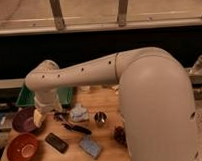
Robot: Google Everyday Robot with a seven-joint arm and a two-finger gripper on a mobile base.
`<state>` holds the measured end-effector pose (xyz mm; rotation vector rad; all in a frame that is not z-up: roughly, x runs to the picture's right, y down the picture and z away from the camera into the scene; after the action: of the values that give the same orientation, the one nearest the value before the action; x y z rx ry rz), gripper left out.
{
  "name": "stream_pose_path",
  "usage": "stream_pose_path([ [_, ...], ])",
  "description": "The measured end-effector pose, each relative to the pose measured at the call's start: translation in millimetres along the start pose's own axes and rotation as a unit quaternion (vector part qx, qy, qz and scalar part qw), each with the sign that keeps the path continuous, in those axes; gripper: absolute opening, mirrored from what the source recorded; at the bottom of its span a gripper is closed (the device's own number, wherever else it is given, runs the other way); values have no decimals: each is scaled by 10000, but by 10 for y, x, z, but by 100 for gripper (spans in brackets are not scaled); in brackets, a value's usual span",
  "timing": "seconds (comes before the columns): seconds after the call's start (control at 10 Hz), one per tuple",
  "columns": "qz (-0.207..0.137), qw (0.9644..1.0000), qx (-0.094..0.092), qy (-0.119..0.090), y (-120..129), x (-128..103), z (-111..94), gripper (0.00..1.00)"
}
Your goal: Place eraser in red bowl
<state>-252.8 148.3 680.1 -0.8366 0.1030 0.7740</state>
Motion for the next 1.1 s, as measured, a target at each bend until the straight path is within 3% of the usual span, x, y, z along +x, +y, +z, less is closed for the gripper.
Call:
stream_pose_path([
  [0.2, -137, 9999, -68, 72, 36, -24, 141, 69],
  [0.4, -283, 9991, -241, 213, 94, -12, 527, 69],
  [0.7, -309, 9979, -467, 339, 83, 79, 919, 69],
  [0.9, -271, 9972, -520, 466, 68, 148, 1029, 69],
  [1.1, -224, 9971, -560, 460, 29, 225, 1082, 69],
])
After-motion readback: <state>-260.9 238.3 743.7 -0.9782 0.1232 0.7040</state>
